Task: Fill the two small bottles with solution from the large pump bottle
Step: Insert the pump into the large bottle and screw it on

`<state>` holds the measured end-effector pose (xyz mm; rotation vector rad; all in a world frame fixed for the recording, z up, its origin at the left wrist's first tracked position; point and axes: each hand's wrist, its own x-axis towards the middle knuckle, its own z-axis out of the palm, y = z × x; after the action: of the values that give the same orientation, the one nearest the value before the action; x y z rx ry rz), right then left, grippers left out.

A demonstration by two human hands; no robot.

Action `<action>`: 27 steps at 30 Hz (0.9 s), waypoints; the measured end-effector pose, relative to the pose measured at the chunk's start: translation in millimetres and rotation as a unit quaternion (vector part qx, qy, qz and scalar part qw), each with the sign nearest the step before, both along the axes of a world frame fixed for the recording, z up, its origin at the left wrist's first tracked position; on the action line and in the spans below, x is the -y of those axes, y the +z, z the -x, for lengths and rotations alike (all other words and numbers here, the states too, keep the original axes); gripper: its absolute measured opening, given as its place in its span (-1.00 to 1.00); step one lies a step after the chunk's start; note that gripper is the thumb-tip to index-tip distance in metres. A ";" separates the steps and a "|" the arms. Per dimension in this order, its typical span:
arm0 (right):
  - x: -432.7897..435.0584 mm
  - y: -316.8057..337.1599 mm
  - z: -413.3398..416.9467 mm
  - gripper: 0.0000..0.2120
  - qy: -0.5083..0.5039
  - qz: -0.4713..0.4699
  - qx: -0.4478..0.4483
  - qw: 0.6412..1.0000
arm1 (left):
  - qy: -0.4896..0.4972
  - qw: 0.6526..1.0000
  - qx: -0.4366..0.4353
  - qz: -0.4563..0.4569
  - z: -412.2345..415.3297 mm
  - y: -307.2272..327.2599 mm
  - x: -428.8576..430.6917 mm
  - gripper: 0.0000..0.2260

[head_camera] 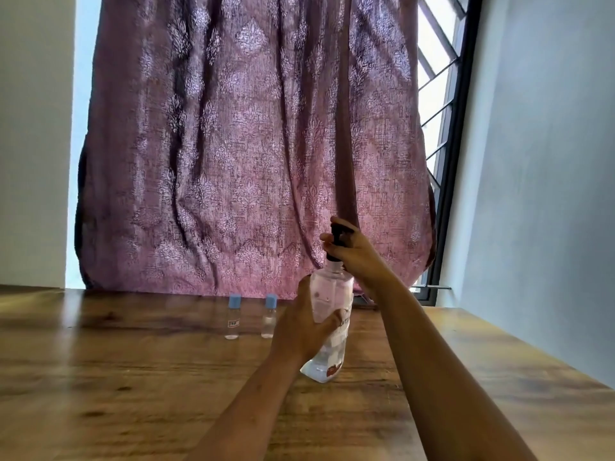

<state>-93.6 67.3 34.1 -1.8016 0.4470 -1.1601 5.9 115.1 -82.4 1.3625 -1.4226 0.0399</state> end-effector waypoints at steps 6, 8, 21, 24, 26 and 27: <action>13.2 -9.2 -0.5 -0.59 -0.191 0.107 -0.070 0.973 | 0.009 1.000 0.007 -0.012 2.4 -0.2 0.5 -0.26; 15.3 -8.7 -4.4 -0.63 -0.223 0.143 -0.121 0.957 | 0.005 1.000 0.020 -0.010 6.1 0.0 -0.4 -0.26; 7.5 6.4 17.0 -0.82 0.076 -0.059 -0.078 0.992 | -0.079 0.997 -0.005 -0.006 7.3 1.2 -2.8 -0.33; 9.2 3.5 18.5 -0.84 0.046 -0.051 -0.076 0.995 | -0.088 0.996 -0.010 -0.006 9.9 0.9 -3.1 -0.34; 13.6 -5.3 10.4 -0.85 -0.065 0.031 -0.088 0.994 | -0.077 0.997 -0.013 -0.003 11.4 0.2 -3.6 -0.36; 12.9 -11.0 5.5 -0.84 -0.122 0.078 -0.091 0.985 | -0.070 0.997 -0.014 -0.002 11.5 -0.3 -3.1 -0.37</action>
<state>-99.1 54.4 23.1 -2.0428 0.7164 -1.2282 -5.5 118.2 -82.7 1.2580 -1.4907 -0.0735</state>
